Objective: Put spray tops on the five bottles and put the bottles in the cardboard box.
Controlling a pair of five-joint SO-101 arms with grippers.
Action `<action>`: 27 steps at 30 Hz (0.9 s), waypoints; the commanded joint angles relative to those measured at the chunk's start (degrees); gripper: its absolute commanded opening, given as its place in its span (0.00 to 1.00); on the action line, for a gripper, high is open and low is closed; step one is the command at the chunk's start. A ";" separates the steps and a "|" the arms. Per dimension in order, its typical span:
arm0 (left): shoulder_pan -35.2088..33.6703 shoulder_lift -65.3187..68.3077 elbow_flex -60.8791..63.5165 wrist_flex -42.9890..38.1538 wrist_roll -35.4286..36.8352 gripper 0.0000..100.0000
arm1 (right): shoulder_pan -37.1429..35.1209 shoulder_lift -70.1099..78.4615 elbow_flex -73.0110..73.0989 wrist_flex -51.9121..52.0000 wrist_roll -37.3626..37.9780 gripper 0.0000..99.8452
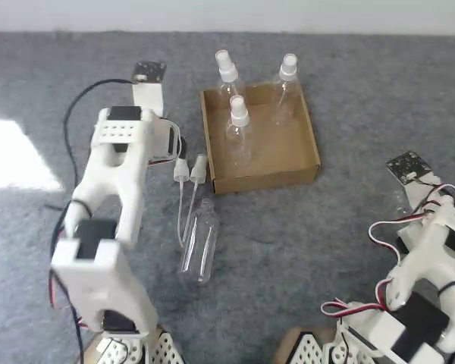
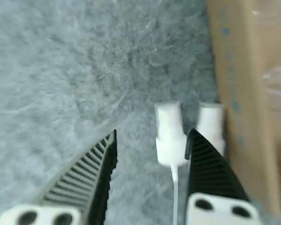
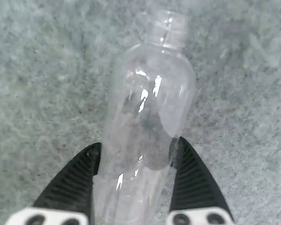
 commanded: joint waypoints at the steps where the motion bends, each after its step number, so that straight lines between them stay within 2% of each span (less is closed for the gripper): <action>1: 0.53 6.33 -6.90 0.44 0.70 0.21 | 0.92 0.22 -1.76 -0.57 0.70 0.01; 7: 0.53 9.49 -7.16 0.26 0.44 0.21 | 3.56 0.22 -1.76 -0.57 0.62 0.01; 13: 0.53 9.49 -6.90 2.55 -2.81 0.01 | 6.46 0.22 -1.85 -0.57 0.62 0.01; 16: 0.00 8.26 -7.34 6.42 -3.16 0.01 | 7.69 0.22 -1.85 -0.57 0.62 0.04; 22: -0.97 -5.10 -3.82 10.29 -3.16 0.01 | 9.45 0.13 -1.85 -0.57 0.44 0.22; 27: -0.35 -21.63 7.60 8.18 -2.90 0.01 | 7.69 -0.57 -2.11 -0.48 -4.75 0.23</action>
